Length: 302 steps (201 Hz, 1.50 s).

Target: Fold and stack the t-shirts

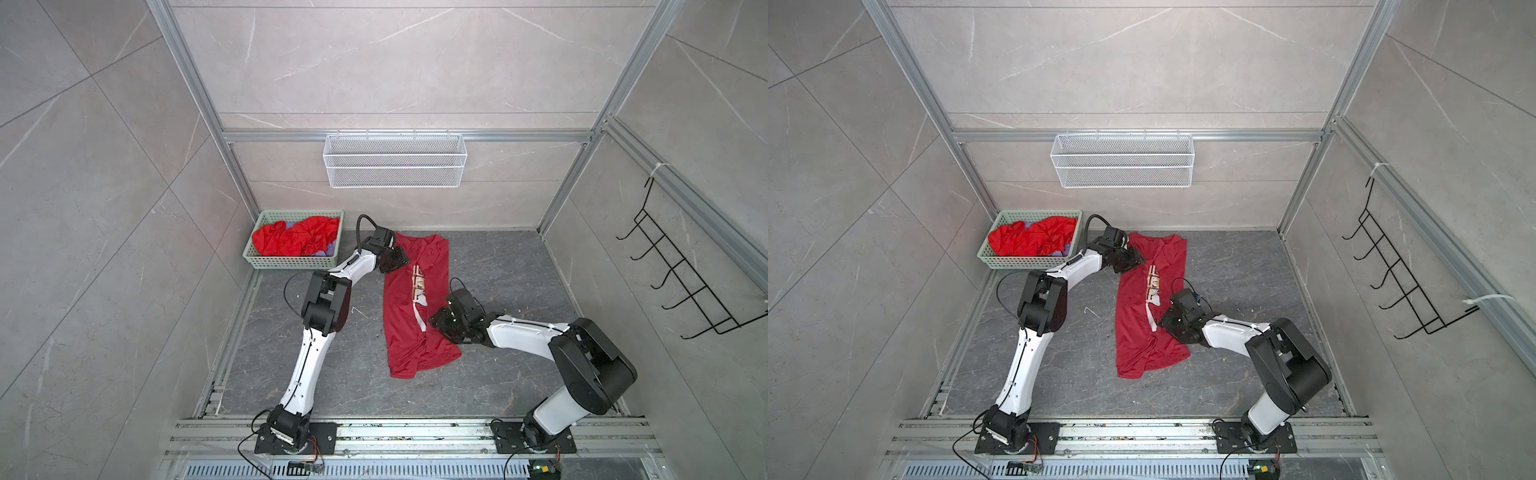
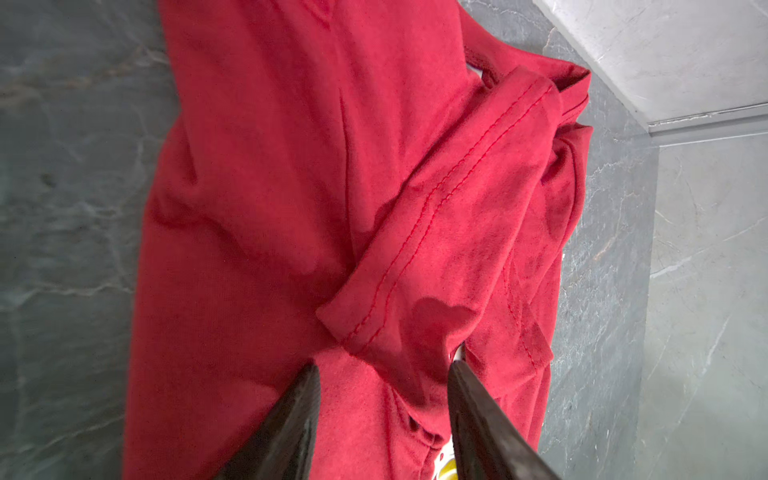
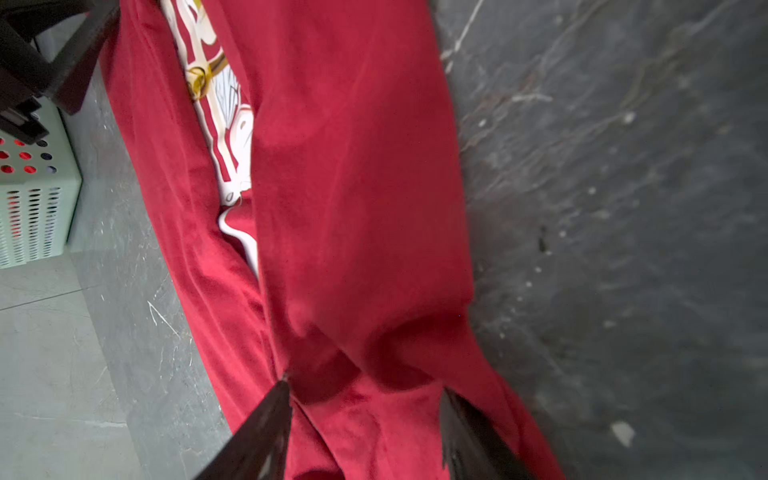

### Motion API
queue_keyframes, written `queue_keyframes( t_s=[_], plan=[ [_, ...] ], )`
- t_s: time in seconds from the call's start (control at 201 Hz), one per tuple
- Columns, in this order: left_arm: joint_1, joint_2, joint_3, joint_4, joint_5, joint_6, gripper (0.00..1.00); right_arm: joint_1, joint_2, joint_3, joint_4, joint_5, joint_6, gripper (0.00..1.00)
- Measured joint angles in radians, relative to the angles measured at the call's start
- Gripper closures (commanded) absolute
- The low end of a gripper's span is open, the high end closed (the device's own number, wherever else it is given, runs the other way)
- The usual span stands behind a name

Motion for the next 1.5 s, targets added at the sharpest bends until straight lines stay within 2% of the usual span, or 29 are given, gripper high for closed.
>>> queue_keyframes(
  t_s=[0.224,0.358,0.592,0.692,0.861,0.971,1.04,1.07,1.16,1.195,1.215,1.235,1.419,1.503],
  plan=[
    [0.0,-0.002,-0.005,0.006,-0.002,-0.01,0.46,0.009,-0.098,-0.103,0.019,-0.002,0.008,0.4],
    [0.0,-0.013,-0.027,0.025,0.0,-0.013,0.46,0.031,-0.122,-0.108,-0.018,0.003,0.001,0.4],
    [0.002,-0.043,-0.06,0.023,0.055,0.007,0.46,0.043,-0.195,-0.013,-0.228,0.029,-0.113,0.4],
    [0.002,-0.115,-0.128,0.027,0.089,0.025,0.46,0.043,-0.254,0.045,-0.282,0.047,-0.159,0.4],
    [0.002,-0.371,-0.334,0.051,0.119,0.042,0.45,0.042,-0.343,0.069,-0.342,0.095,-0.2,0.39],
    [0.001,-0.585,-0.557,0.1,0.132,0.04,0.42,0.039,-0.352,0.068,-0.375,0.115,-0.227,0.36],
    [-0.001,-0.715,-0.726,0.124,0.131,0.032,0.4,0.03,-0.357,0.056,-0.384,0.114,-0.248,0.31],
    [-0.006,-0.767,-0.803,0.13,0.128,0.029,0.37,0.024,-0.363,0.048,-0.384,0.109,-0.261,0.28],
    [-0.028,-0.872,-0.988,0.128,0.112,0.016,0.33,0.004,-0.385,0.019,-0.383,0.086,-0.301,0.18],
    [-0.048,-0.911,-1.058,0.118,0.101,0.005,0.32,-0.003,-0.397,0.002,-0.381,0.078,-0.312,0.17],
    [-0.066,-0.935,-1.096,0.108,0.098,0.0,0.32,-0.008,-0.405,-0.007,-0.379,0.073,-0.313,0.05],
    [-0.079,-0.952,-1.125,0.1,0.094,-0.007,0.32,-0.013,-0.412,-0.016,-0.38,0.067,-0.319,0.04],
    [-0.254,-1.13,-1.344,0.065,0.049,-0.109,0.3,-0.052,-0.478,-0.108,-0.372,0.011,-0.331,0.04],
    [-0.3,-1.2,-1.413,0.062,0.022,-0.168,0.3,-0.052,-0.499,-0.146,-0.373,-0.019,-0.33,0.06]
  ],
)
